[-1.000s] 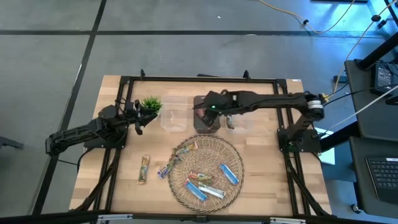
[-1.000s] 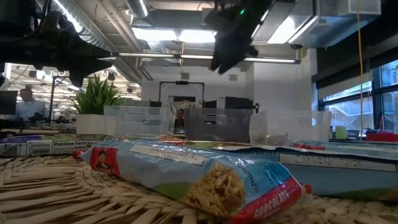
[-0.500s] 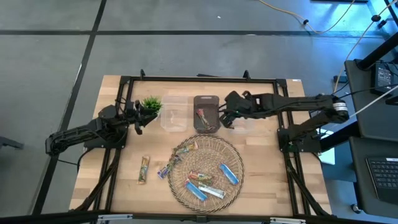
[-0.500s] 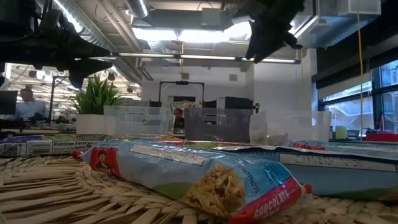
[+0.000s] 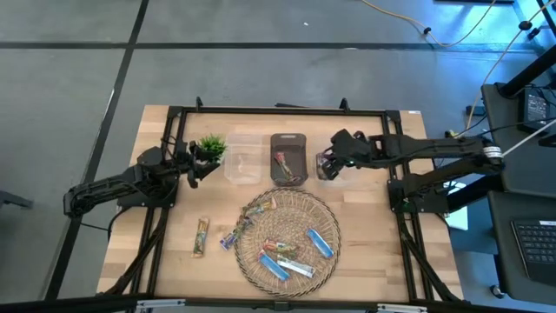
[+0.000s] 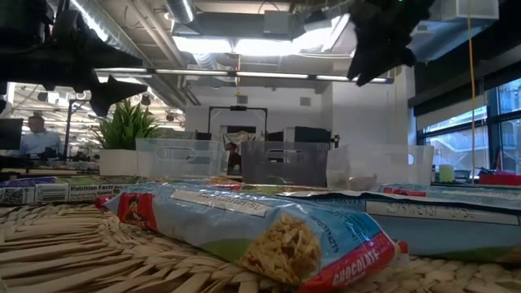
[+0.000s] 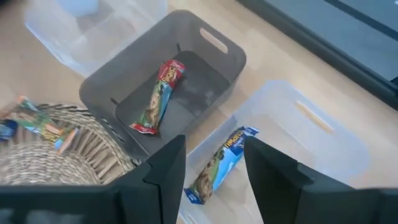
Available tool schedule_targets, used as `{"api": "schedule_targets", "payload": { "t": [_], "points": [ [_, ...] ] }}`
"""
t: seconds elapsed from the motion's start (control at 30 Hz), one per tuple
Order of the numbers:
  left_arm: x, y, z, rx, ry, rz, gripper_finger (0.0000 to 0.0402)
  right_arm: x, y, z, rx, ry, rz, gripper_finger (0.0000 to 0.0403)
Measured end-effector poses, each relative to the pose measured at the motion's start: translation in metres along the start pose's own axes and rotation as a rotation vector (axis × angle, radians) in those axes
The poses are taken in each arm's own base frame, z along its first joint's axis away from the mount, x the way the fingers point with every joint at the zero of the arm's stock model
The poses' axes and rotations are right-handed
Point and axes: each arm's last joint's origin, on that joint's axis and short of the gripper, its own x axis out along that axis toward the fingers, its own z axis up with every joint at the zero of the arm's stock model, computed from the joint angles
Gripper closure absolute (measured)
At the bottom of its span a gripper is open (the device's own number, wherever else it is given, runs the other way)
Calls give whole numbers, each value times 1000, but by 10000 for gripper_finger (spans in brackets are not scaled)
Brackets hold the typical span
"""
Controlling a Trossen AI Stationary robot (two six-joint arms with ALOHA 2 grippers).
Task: Pick and place Granola Bars by type
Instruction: Put the orange granola bar into the left transparent bin
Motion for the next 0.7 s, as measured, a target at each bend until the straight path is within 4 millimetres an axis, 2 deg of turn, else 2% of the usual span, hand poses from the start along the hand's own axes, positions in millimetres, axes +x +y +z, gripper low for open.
{"api": "schedule_targets", "payload": {
  "t": [0.17, 0.33, 0.43, 0.57, 0.7],
  "points": [
    [-1, -7, 8, -33, -54, -100, 134, -16, -16, -11, 51, -102, 76, 237],
    [-2, -23, 33, 40, -173, -205, 134, -23, -31, -21, 66, -210, 126, 237],
    [2, -30, 45, 96, -226, -203, 134, -26, -38, -23, 70, -250, 134, 237],
    [16, -42, 58, 131, -225, -230, 134, -31, -44, -23, 72, -274, 137, 237],
    [41, -59, 73, 177, -156, -259, 135, -34, -47, -23, 37, -279, 159, 237]
  ]
}}
